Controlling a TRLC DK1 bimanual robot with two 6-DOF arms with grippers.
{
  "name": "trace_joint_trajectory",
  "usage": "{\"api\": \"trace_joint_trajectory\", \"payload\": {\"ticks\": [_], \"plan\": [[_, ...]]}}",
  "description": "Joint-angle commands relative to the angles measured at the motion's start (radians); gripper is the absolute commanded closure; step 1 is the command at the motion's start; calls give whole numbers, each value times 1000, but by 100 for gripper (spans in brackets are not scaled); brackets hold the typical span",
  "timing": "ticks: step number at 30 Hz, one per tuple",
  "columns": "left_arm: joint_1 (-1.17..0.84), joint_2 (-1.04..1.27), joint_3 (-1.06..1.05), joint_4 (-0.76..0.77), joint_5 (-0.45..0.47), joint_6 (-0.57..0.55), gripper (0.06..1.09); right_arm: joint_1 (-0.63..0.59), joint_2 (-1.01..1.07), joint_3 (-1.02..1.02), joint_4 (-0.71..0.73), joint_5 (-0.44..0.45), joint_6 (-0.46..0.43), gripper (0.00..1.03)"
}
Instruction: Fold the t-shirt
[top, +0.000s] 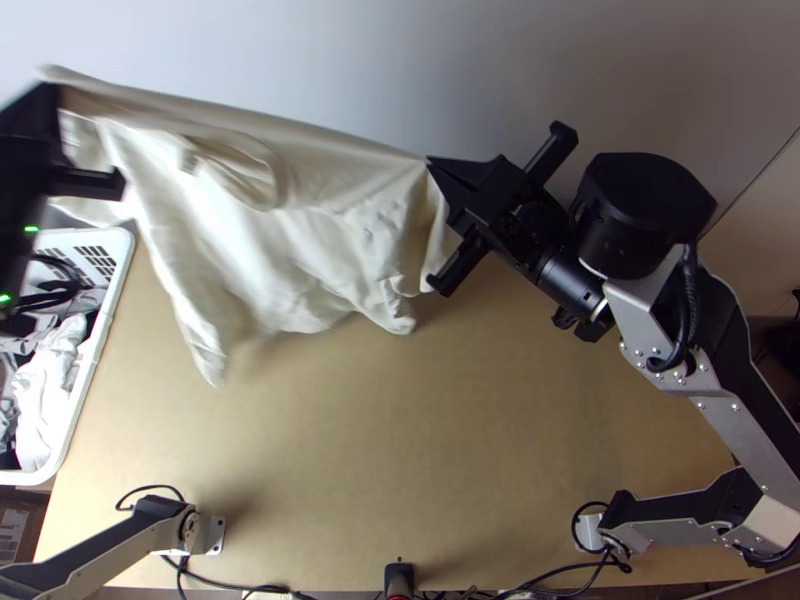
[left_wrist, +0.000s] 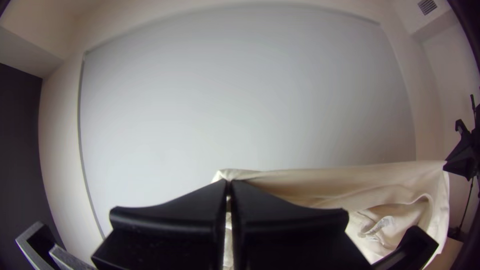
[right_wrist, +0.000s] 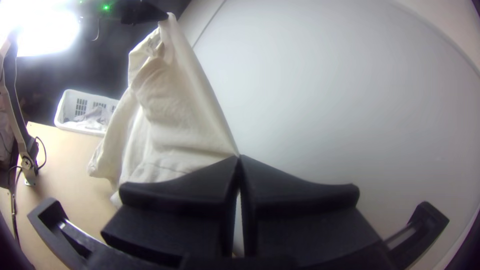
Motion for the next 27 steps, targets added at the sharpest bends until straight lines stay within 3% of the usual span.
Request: {"api": "trace_joint_trajectory", "payload": {"ticks": [1,8,16,27], "plan": [[55,-56,32,114,-52,6,105,74,26,53,133,27,-81,100],[125,-107,33,208,-73,6,105,137,43,66,277,39,-123,100],[172,-115,17,237,-86,-2,105,230,81,81,256,39,-110,100],[87,117,-71,412,-82,-13,105,243,87,10,88,36,57,100]]}}
